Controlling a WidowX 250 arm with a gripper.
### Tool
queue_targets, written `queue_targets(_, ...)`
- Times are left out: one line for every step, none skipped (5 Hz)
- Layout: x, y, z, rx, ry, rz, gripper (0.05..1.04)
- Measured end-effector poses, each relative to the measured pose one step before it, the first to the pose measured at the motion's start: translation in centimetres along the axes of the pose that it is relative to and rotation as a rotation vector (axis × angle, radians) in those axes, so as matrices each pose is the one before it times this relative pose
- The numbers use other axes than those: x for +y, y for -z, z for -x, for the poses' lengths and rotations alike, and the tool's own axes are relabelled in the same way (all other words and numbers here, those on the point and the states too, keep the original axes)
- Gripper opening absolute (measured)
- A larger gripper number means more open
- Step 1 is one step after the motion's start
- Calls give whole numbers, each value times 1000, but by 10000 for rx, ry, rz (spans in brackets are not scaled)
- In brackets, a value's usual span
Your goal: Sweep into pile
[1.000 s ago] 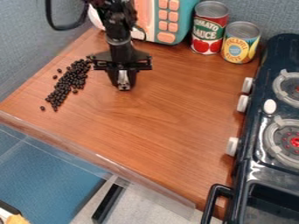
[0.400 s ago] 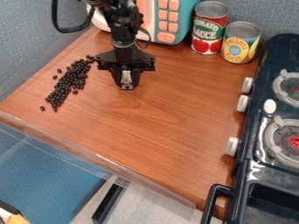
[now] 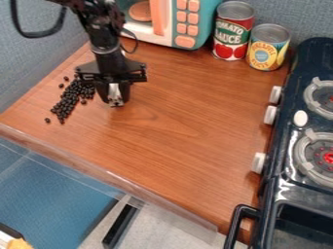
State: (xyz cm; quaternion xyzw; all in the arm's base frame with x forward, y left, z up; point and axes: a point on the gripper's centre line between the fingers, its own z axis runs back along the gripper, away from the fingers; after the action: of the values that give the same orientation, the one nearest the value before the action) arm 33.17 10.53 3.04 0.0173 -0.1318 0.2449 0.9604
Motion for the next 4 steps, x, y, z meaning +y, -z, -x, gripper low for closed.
queue_targets(2350, -1645, 571, -34, -437, 262, 380)
queue_targets(1097, -1640, 312, -85, -266, 291, 380)
queue_targets(-635, -1175, -361, 92, -188, 361, 380)
queue_targets(-2573, -225, -1213, -108, 292, 141, 380)
